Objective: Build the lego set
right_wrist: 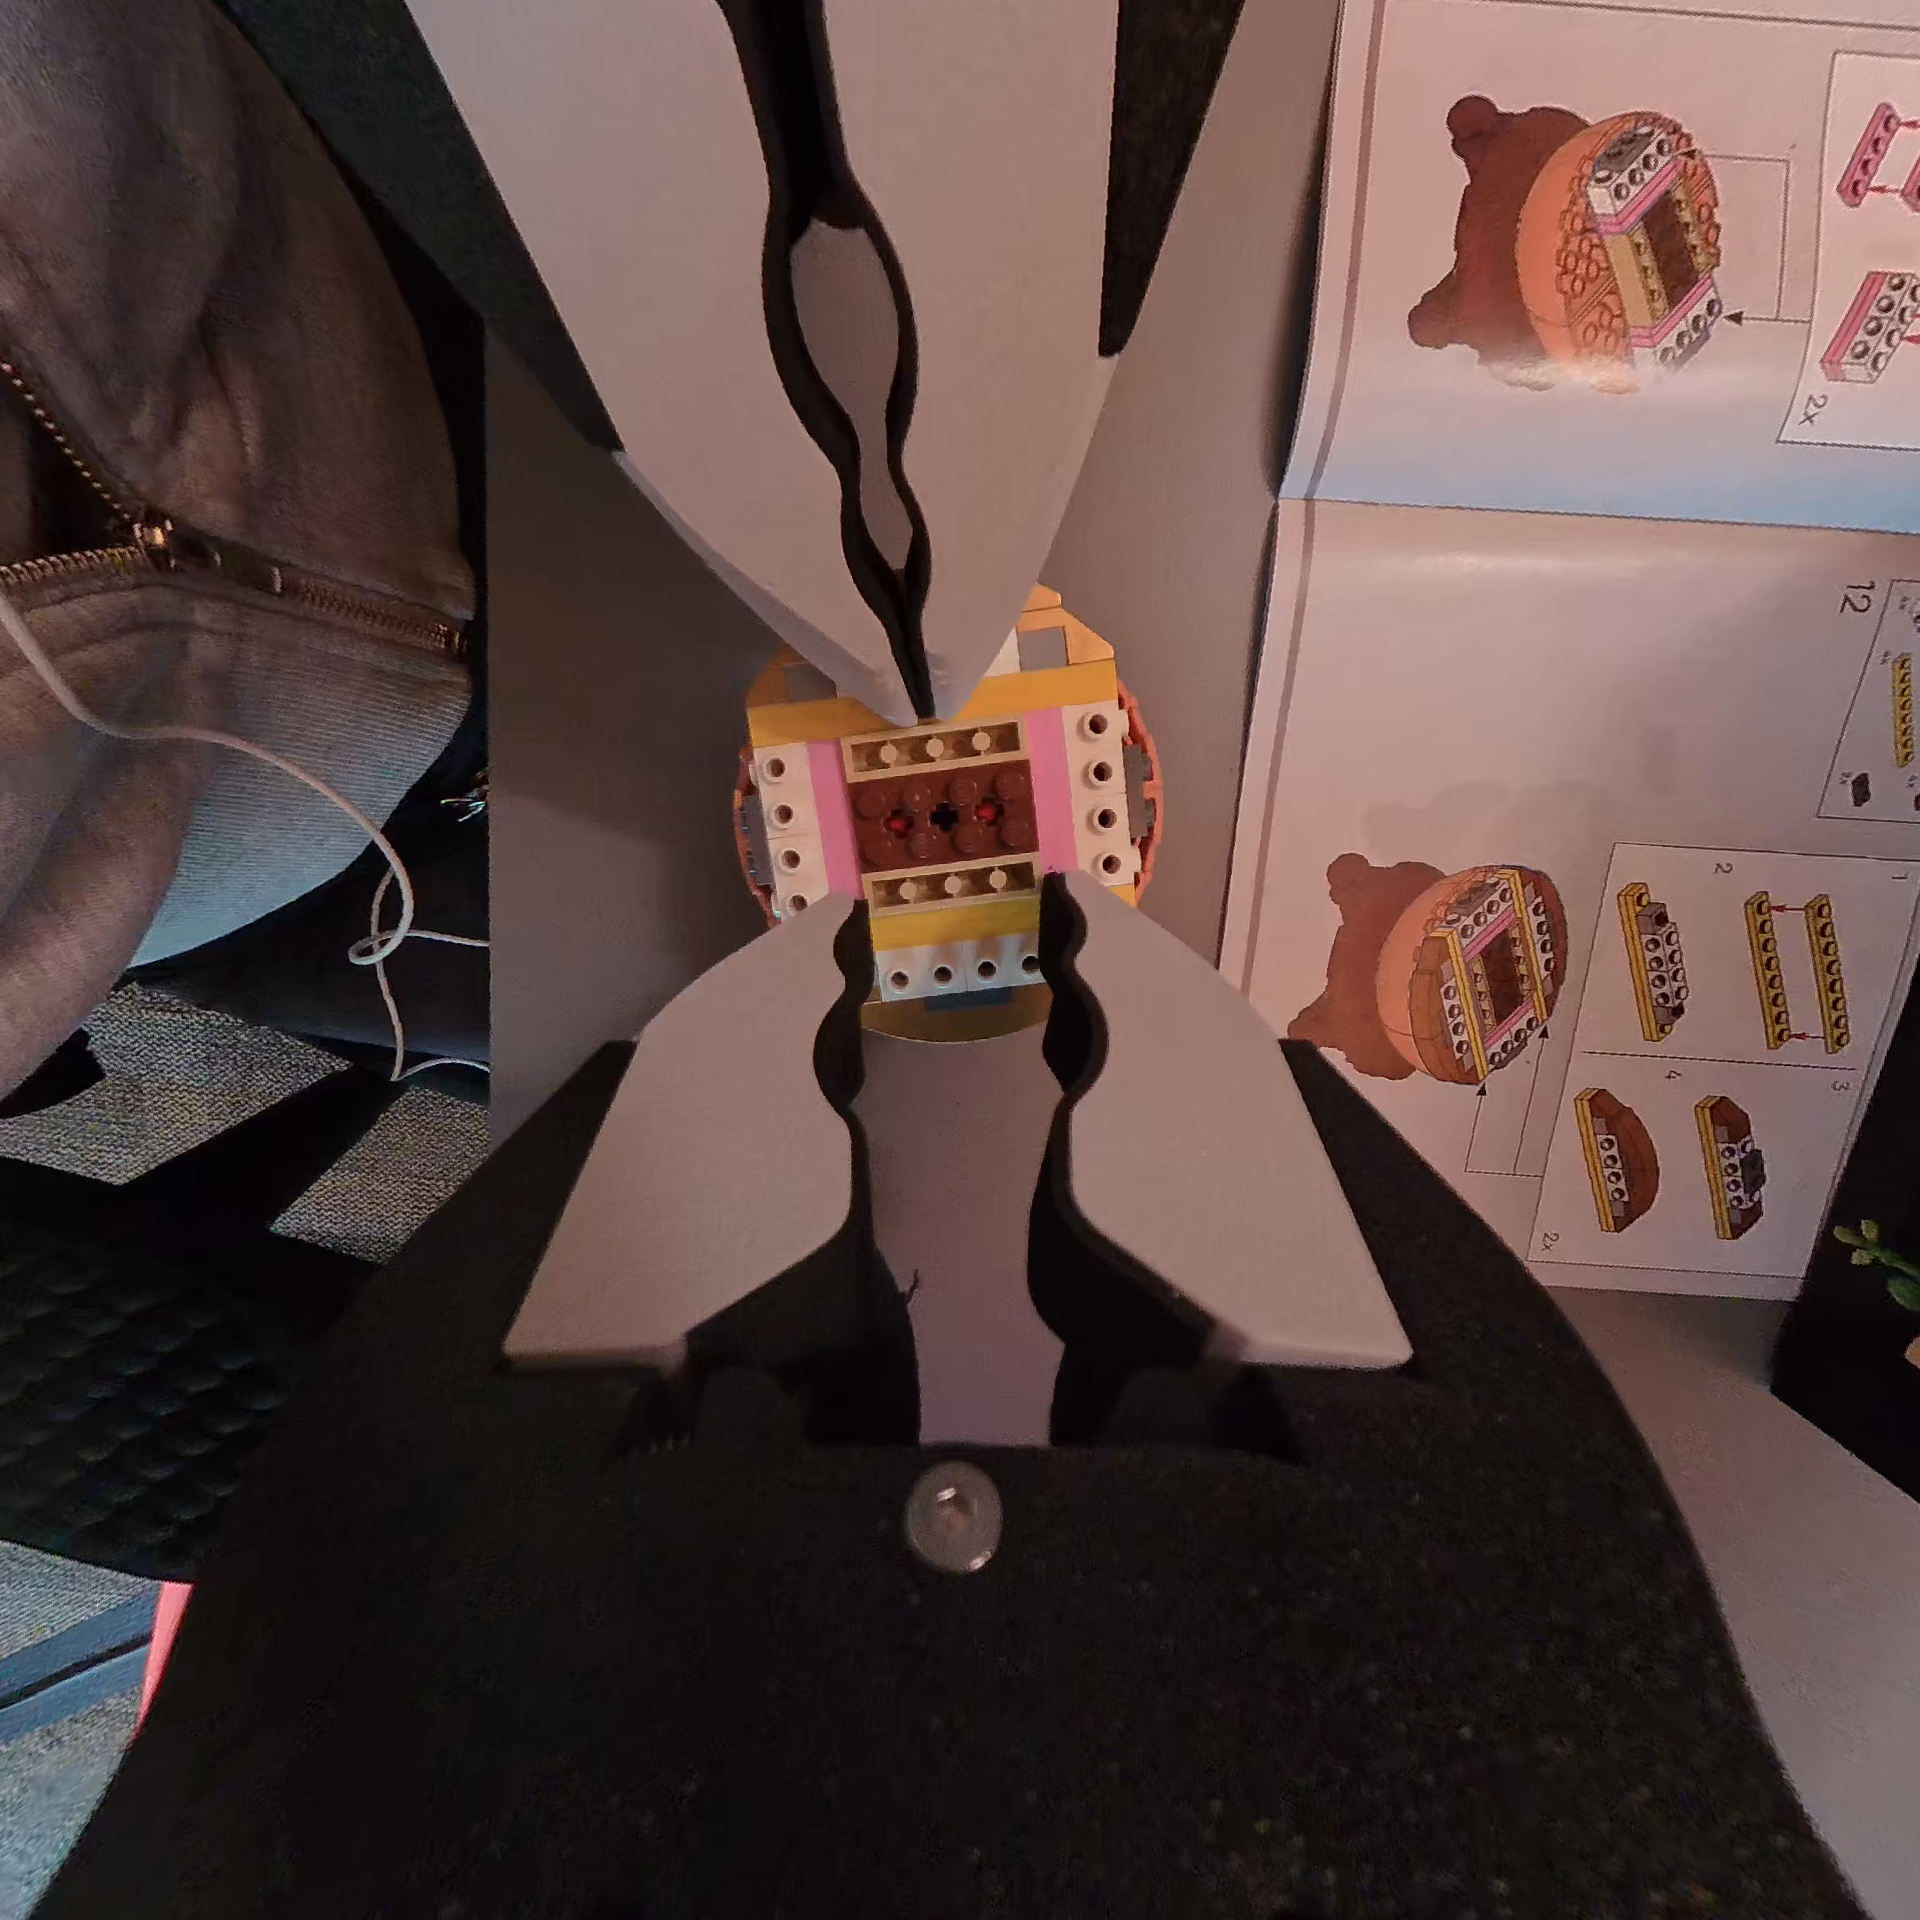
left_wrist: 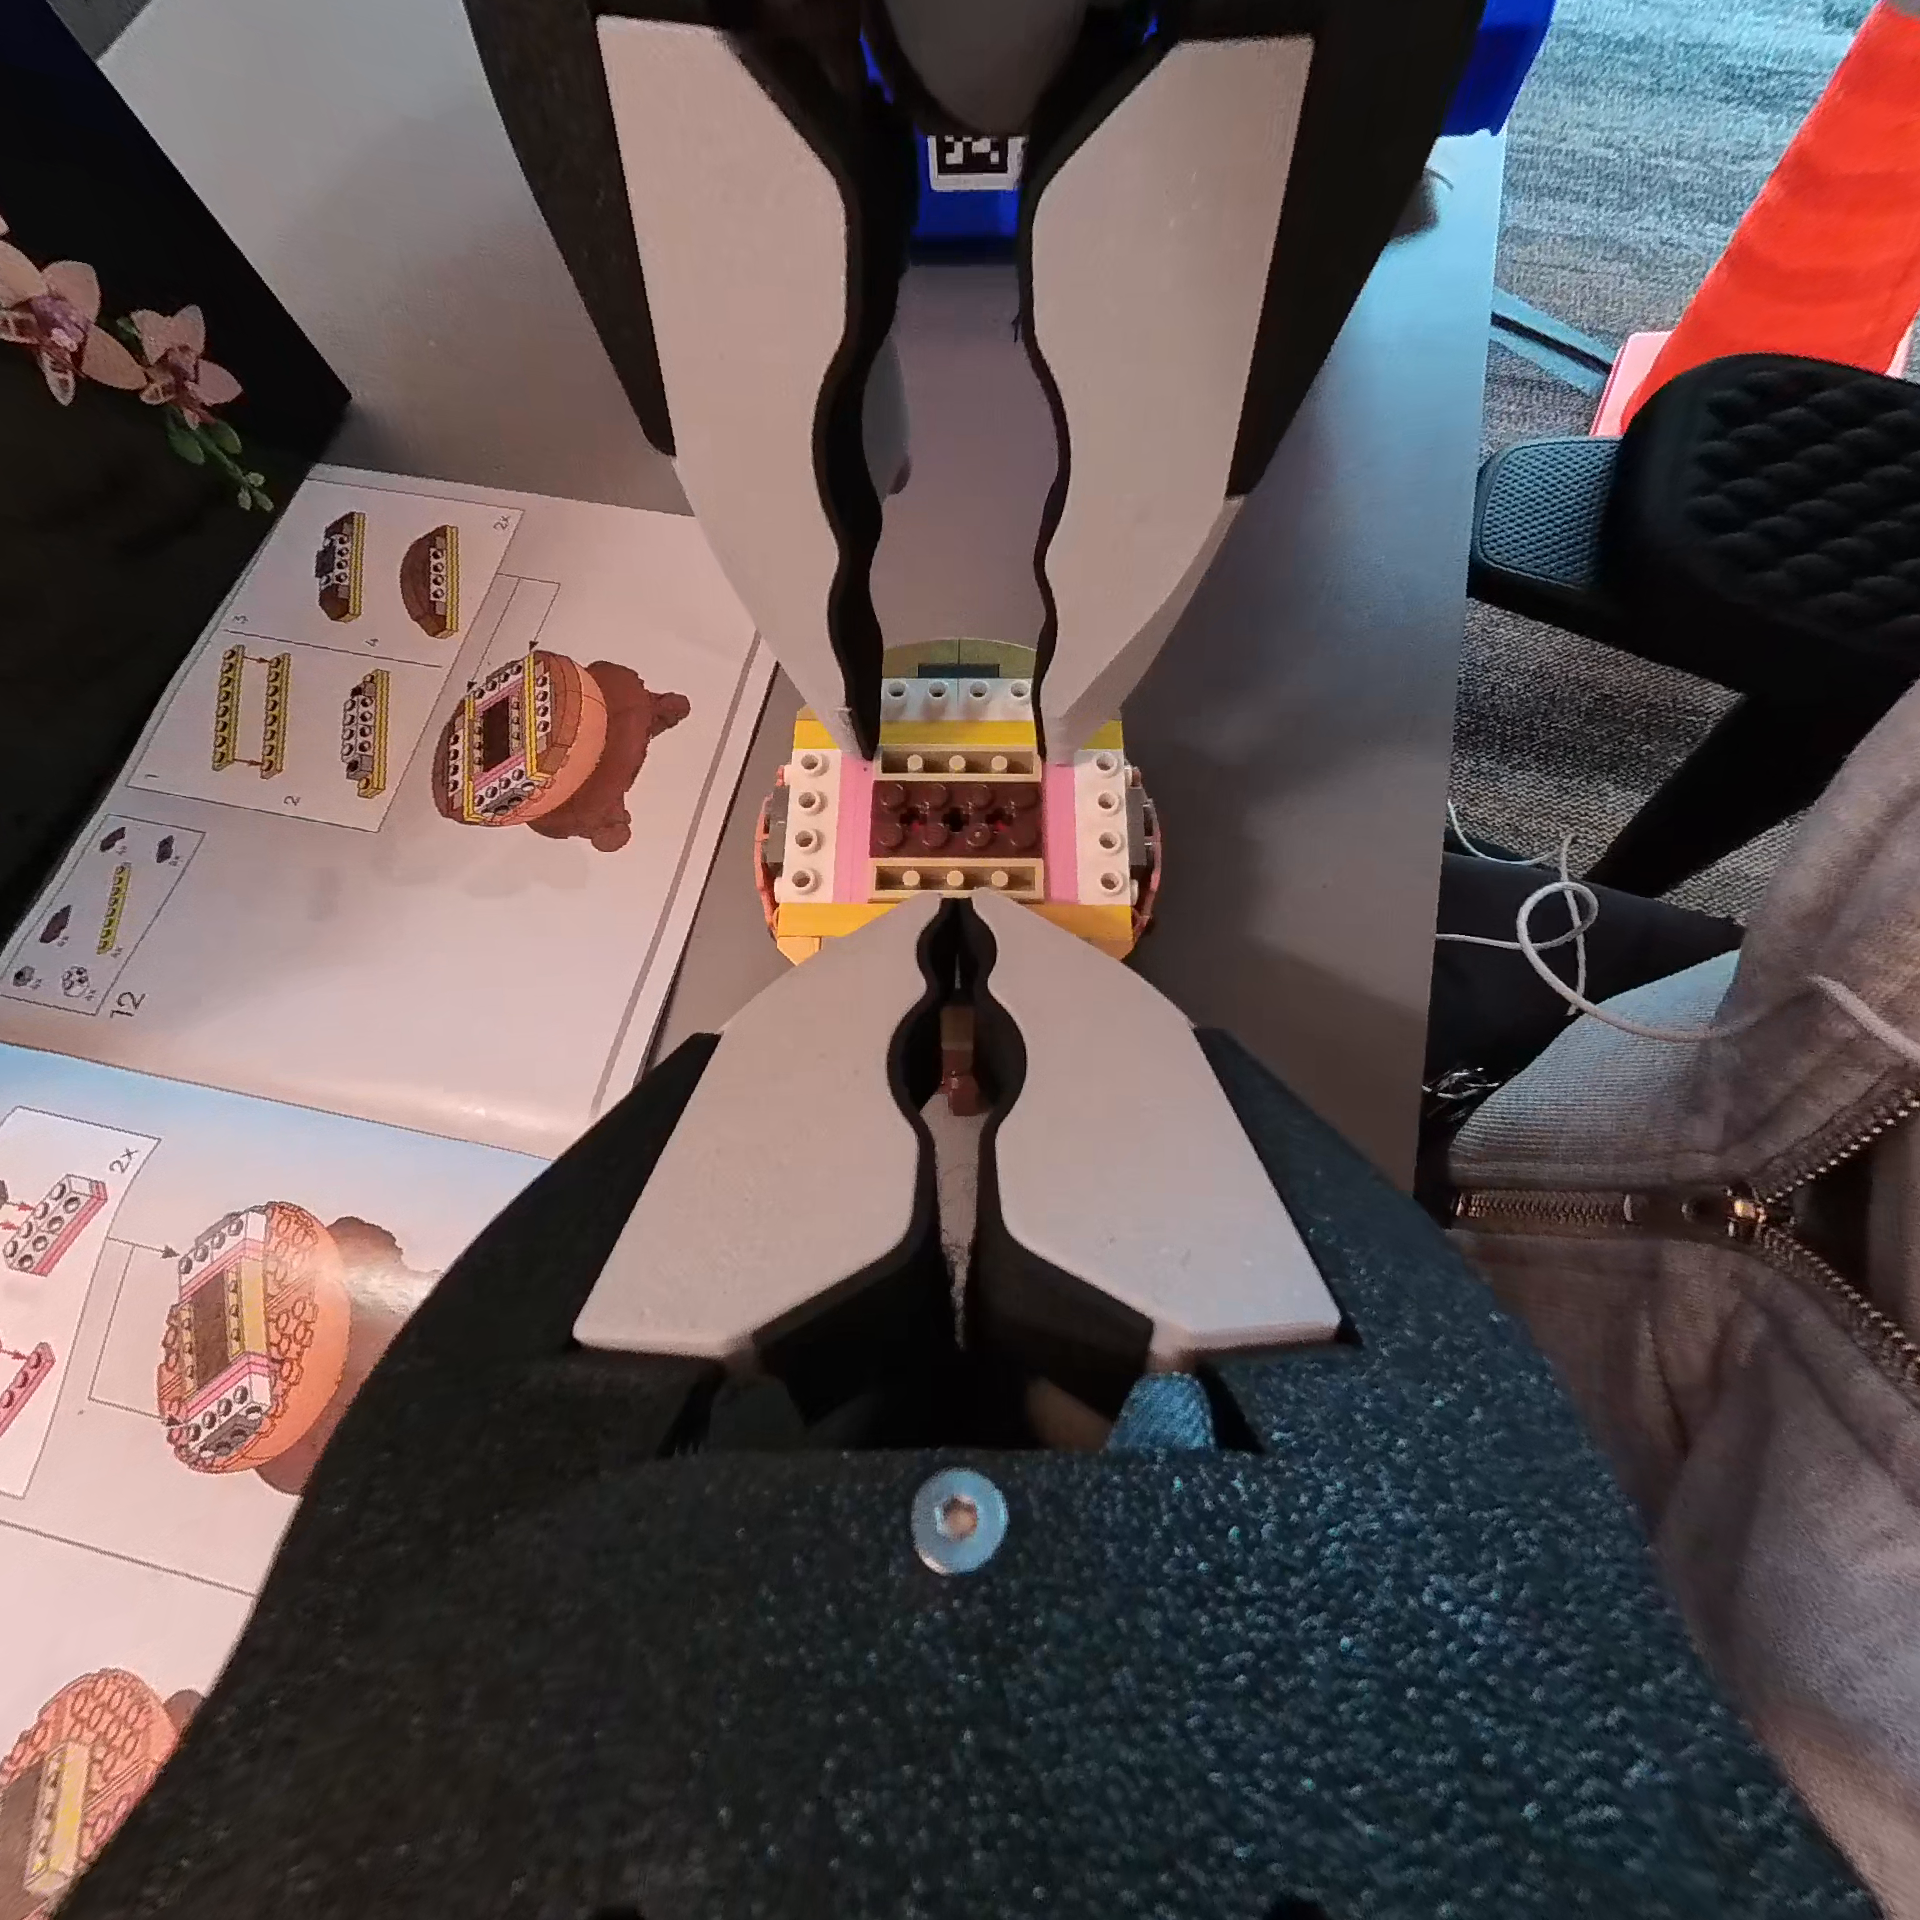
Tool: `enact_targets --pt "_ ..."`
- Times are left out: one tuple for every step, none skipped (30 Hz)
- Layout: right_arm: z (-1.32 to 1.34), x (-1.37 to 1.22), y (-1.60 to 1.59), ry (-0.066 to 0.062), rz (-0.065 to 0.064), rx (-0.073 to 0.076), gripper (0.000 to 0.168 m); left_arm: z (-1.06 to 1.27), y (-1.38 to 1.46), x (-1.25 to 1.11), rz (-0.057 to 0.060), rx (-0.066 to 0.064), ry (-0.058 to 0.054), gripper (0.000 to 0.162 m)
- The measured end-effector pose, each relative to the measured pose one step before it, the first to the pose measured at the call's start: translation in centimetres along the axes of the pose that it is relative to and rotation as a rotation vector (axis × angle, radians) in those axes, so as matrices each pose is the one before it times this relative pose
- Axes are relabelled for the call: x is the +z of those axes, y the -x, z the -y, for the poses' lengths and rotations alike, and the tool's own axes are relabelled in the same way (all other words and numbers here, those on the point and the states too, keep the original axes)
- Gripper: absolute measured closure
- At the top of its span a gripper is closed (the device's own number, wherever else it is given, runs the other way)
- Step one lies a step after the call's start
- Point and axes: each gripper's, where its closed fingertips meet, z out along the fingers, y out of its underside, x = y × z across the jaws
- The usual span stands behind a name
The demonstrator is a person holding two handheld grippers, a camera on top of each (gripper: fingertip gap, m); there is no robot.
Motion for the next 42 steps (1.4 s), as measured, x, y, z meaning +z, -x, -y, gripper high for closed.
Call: enact_targets --pt "-0.002 0.003 0.019 -0.0017 -0.003 0.0015 0.137 0.0 -0.009 0.003 0.0014 -0.001 0.0005 0.162" --pt "-0.012 -0.003 0.022 -0.0009 -0.0033 0.0025 0.137 -0.002 -0.023 -0.002 0.0024 0.0023 0.0022 0.162" --pt "0.005 -0.006 0.012 -0.0017 -0.0025 0.0024 0.137 0.004 -0.007 -0.006 0.0032 0.0044 0.0029 0.162" --pt "-0.01 -0.001 0.004 -0.0021 -0.0013 0.0023 0.137 -0.004 -0.014 -0.004 0.0026 0.0033 0.0024 0.162" --pt "0.012 -0.009 0.008 -0.0047 0.0003 -0.0012 0.137 0.006 -0.011 0.002 0.0007 0.0015 -0.0004 0.162" --pt "0.058 -0.005 -0.007 -0.009 0.0016 -0.0168 0.137 0.005 -0.019 -0.021 -0.0031 -0.0001 -0.0034 0.162" --pt "0.026 -0.012 -0.043 -0.0157 0.0013 -0.011 0.137 0.015 0.001 -0.024 -0.0054 0.0055 -0.0088 0.162" --pt "0.009 -0.066 -0.13 -0.0207 0.001 0.0159 0.138 0.032 0.075 -0.03 -0.0003 0.0067 -0.0151 0.162" --pt "0.134 -0.245 -0.159 -0.0353 -0.0015 0.0317 0.15 0.021 0.216 -0.147 0.0064 -0.0103 -0.0165 0.159" --pt "0.616 -0.621 -0.513 -0.0753 -0.0283 0.0377 0.153 0.131 0.256 -0.402 0.0046 -0.0237 -0.0231 0.149" --pt "0.887 -0.934 -0.505 -0.0971 -0.033 0.0262 0.153 0.48 0.304 -0.694 0.005 -0.0294 -0.0447 0.141" --pt "0.745 -1.045 -0.323 -0.0825 -0.0254 0.019 0.153 0.667 0.33 -0.899 0.0043 -0.026 -0.0527 0.135" --pt "0.405 -0.914 -0.321 -0.0459 -0.0296 0.0163 0.152 0.507 0.283 -0.884 0.0028 -0.0131 -0.0358 0.134" --pt "0.024 -0.628 -0.178 -0.011 -0.0256 0.0046 0.149 0.146 0.289 -0.696 0.0076 0.002 -0.0068 0.135" --pt "-0.272 -0.263 0.216 0.0119 -0.0049 -0.0101 0.147 -0.181 0.304 -0.414 0.0139 0.0172 0.016 0.137" --pt "-0.321 0.046 0.498 0.0169 0.009 -0.0185 0.149 -0.285 0.162 -0.125 0.0136 0.0303 0.0226 0.144" --pt "-0.247 0.354 0.423 0.0153 0.0023 -0.0175 0.154 -0.237 -0.091 0.109 0.0045 0.0341 0.0196 0.153" --pt "-0.208 0.545 0.222 0.0178 -0.0083 -0.0143 0.157 -0.137 -0.382 0.316 -0.0127 0.0274 0.0163 0.157" --pt "-0.199 0.594 0.157 0.021 -0.0075 -0.0141 0.16 -0.055 -0.522 0.452 -0.0228 0.0168 0.0137 0.159" --pt "-0.217 0.543 0.06 0.0249 -0.0081 -0.0124 0.162 0.011 -0.417 0.512 -0.02 0.0107 0.009 0.16" --pt "-0.17 0.463 0.001 0.022 -0.0047 -0.0092 0.162 0.032 -0.176 0.517 -0.0091 0.0088 0.0063 0.16" --pt "-0.12 0.382 0.079 0.0158 0.0057 -0.0037 0.163 -0.015 0.027 0.485 0.0005 0.0078 0.0074 0.16" --pt "-0.155 0.3 0.104 0.0157 0.014 0.0019 0.163 -0.071 0.056 0.437 0.0014 0.0075 0.0107 0.16" --pt "-0.222 0.23 0.038 0.0175 0.012 0.0071 0.163 -0.081 0.009 0.388 -0.0013 0.0057 0.0113 0.16" --pt "-0.307 0.18 0.097 0.0214 0.016 0.0072 0.163 -0.13 -0.069 0.33 -0.0042 0.0042 0.0134 0.16" --pt "-0.341 0.157 0.153 0.0212 0.0185 0.0058 0.164 -0.304 -0.033 0.287 -0.0022 0.0034 0.0232 0.16" --pt "-0.351 0.192 0.121 0.0217 0.0152 0.0033 0.164 -0.291 0.072 0.24 0.0058 -0.0005 0.0205 0.162" --pt "0.015 0.067 0.126 -0.0027 0.014 0.0032 0.166 0.036 0.049 0.127 0.0038 -0.0054 -0.0001 0.162" --pt "-0.093 0.018 0.029 0.0051 0.0077 0.0056 0.167 0.011 -0.059 0.068 -0.0057 -0.0079 0.005 0.162" --pt "-0.032 0.005 0.092 0.0032 0.0113 0.0117 0.168 0.01 -0.02 0.042 -0.0035 -0.0098 0.0094 0.162" --pt "0.001 0.011 0.03 0.0029 0.0062 0.0158 0.168 -0.034 -0.011 -0.004 -0.0056 -0.0104 0.014 0.162" --pt "-0.042 -0.002 -0.004 0.0077 0.0055 0.0098 0.168 -0.012 0.001 0.015 -0.0089 -0.0123 0.0111 0.162" --pt "-0.017 0.011 0.017 0.0062 0.0062 0.0084 0.168 0.009 -0.008 0.013 -0.0083 -0.0031 0.0052 0.162" --pt "-0.011 0.0 0.013 0.0041 0.0055 0.0088 0.168 -0.014 -0.011 0.0 -0.0066 0.0004 0.0035 0.162" --pt "-0.018 0.007 0.016 0.0027 0.0051 0.0081 0.168 -0.008 -0.006 0.002 -0.0046 -0.0037 0.003 0.162" --pt "-0.037 0.005 0.012 0.0007 0.0069 0.006 0.168 -0.004 -0.01 0.012 -0.0009 0.003 0.0025 0.162" --pt "-0.041 0.003 0.011 0.0007 0.0095 0.0145 0.168 0.009 -0.012 0.019 0.0021 0.0084 0.0023 0.162" --pt "-0.028 0.006 0.0 0.0016 0.0093 0.0154 0.168 0.018 -0.008 0.019 0.0039 0.0082 0.0034 0.162" --pt "-0.013 0.005 0.003 -0.0005 0.0048 0.0041 0.168 0.018 0.0 0.014 0.0047 0.0079 0.0029 0.162" --pt "-0.003 0.002 0.009 -0.0011 0.0005 -0.0033 0.168 -0.013 -0.009 0.006 0.0028 0.0035 0.0019 0.162" --pt "-0.001 0.005 -0.002 -0.0004 -0.0021 -0.0035 0.168 -0.008 -0.01 -0.001 -0.0007 0.0 -0.001 0.162" --pt "0.005 -0.002 0.008 -0.0013 -0.0029 -0.0016 0.168 0.003 -0.005 0.0 -0.0046 -0.0032 -0.0039 0.162"
